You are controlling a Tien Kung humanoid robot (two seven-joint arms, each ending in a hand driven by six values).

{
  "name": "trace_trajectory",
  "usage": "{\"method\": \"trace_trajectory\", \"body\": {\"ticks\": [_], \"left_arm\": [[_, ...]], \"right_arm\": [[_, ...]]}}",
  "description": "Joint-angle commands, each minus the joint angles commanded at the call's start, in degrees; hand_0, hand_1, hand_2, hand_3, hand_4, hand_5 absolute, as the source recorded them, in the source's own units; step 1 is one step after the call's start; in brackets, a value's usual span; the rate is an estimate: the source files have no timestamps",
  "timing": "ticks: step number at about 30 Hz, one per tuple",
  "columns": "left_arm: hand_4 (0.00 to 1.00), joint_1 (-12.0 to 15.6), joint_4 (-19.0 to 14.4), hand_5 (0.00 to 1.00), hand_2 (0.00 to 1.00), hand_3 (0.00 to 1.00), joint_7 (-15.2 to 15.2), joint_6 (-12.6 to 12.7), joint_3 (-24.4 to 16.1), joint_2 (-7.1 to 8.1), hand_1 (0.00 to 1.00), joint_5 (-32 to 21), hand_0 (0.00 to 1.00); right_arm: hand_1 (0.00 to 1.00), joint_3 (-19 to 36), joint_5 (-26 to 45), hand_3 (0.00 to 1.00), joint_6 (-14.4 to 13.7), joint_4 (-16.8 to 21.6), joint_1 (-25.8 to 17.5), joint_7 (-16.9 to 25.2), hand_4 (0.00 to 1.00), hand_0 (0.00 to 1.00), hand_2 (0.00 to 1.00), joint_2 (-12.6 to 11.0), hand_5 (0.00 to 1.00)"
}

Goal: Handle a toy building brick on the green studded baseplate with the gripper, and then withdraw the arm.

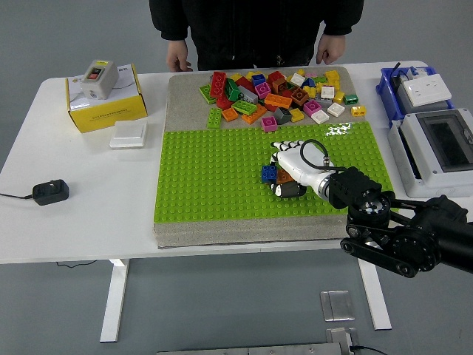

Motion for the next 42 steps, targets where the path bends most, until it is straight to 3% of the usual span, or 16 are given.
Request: {"method": "trace_trajectory", "body": {"ticks": [15,26,42], "left_arm": [[0.416,-0.32,0.00,0.485,0.642,0.751,-0.01,0.12,0.75,0.11,0.662,-0.58,0.680],[0.415,-0.60,0.00,0.485,0.642,0.752,0.02,0.32,1.73,-0.01,0.661,-1.32,0.679],[0.415,-0.38,0.00,0.484,0.639,0.751,0.01,0.36,2.61,0.16,0.661,-1.54,0.679]], "right_arm": [[0.927,-2.41,3.72,0.614,-2.11,0.52,1.80,7.19,0.574,0.888,0.973,-2.87,0.482],[0.938,-4.59,5.45,0.623,-2.69,-3.01,2.23,10.61,0.574,0.888,0.972,-1.87,0.481],[0.941,-4.19,6.16,0.630,-2.75,-3.86,2.49,11.19,0.572,0.887,0.975,-1.63,0.478]]}}
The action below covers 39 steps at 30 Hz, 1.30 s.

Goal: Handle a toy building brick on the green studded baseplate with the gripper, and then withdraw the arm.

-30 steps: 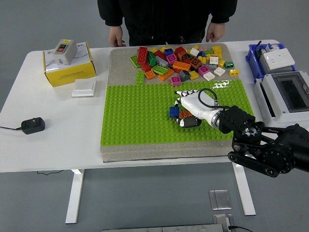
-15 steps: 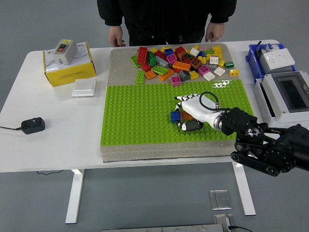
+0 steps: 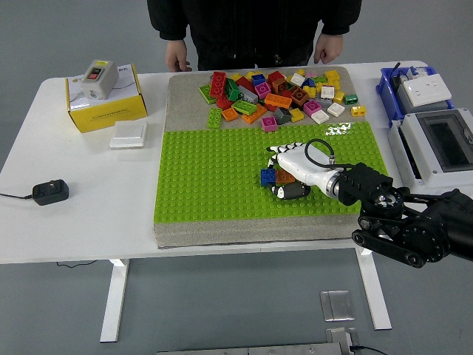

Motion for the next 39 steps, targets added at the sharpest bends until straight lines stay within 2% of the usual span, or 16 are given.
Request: {"method": "trace_trajectory", "body": {"ticks": [39], "left_arm": [[0.415,-0.10,0.00,0.488,0.639,0.752,-0.01,-0.05,0.75,0.11,0.659,-0.52,0.678]], "right_arm": [[0.940,-1.70,1.85,0.630,0.17,-2.81,0.73,0.86,0.573,0.883,0.969,0.63,0.477]]}}
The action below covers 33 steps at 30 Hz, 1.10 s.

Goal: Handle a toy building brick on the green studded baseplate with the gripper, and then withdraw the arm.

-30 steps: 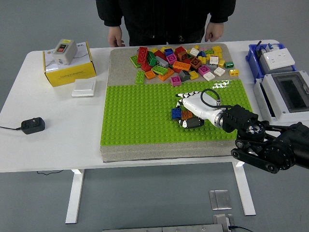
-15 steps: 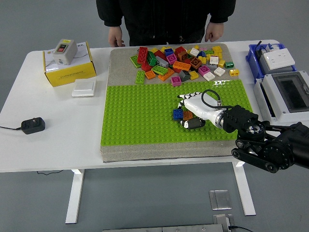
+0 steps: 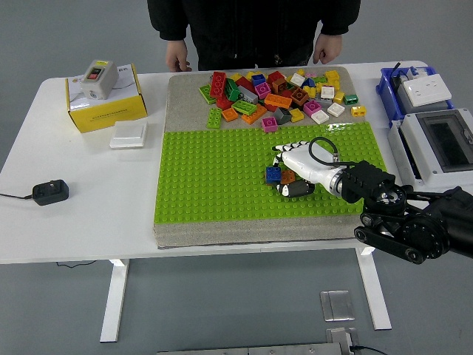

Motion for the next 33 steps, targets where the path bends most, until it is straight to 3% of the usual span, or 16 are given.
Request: {"method": "trace_trajectory", "body": {"ticks": [33], "left_arm": [[0.420,-0.27,0.00,0.495,0.636,0.753,-0.16,-0.50,-1.27,0.15,0.655,1.36,0.677]], "right_arm": [[0.931,-0.47,1.77,0.630,1.42,-0.11,1.31,0.31,0.571,0.877,0.962,0.11,0.483]]}}
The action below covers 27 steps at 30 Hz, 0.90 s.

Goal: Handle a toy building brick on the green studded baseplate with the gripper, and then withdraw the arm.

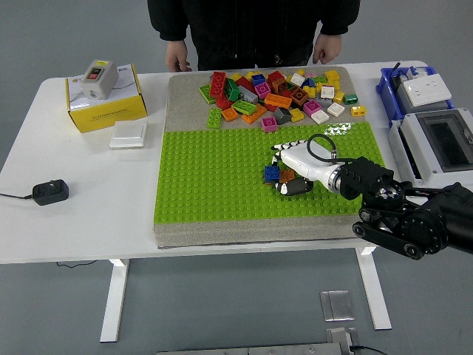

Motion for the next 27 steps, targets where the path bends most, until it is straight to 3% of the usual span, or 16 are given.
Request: {"method": "trace_trajectory", "body": {"ticks": [27], "left_arm": [[0.423,-0.39,0.00,0.498,0.617,0.735,-0.68,0.60,-0.56,0.02,0.648,0.60,0.670]], "right_arm": [[0.931,0.03,0.50,0.636,-0.06,0.12,0.12,0.07,0.568,0.877,0.961,-0.04,0.486]]}}
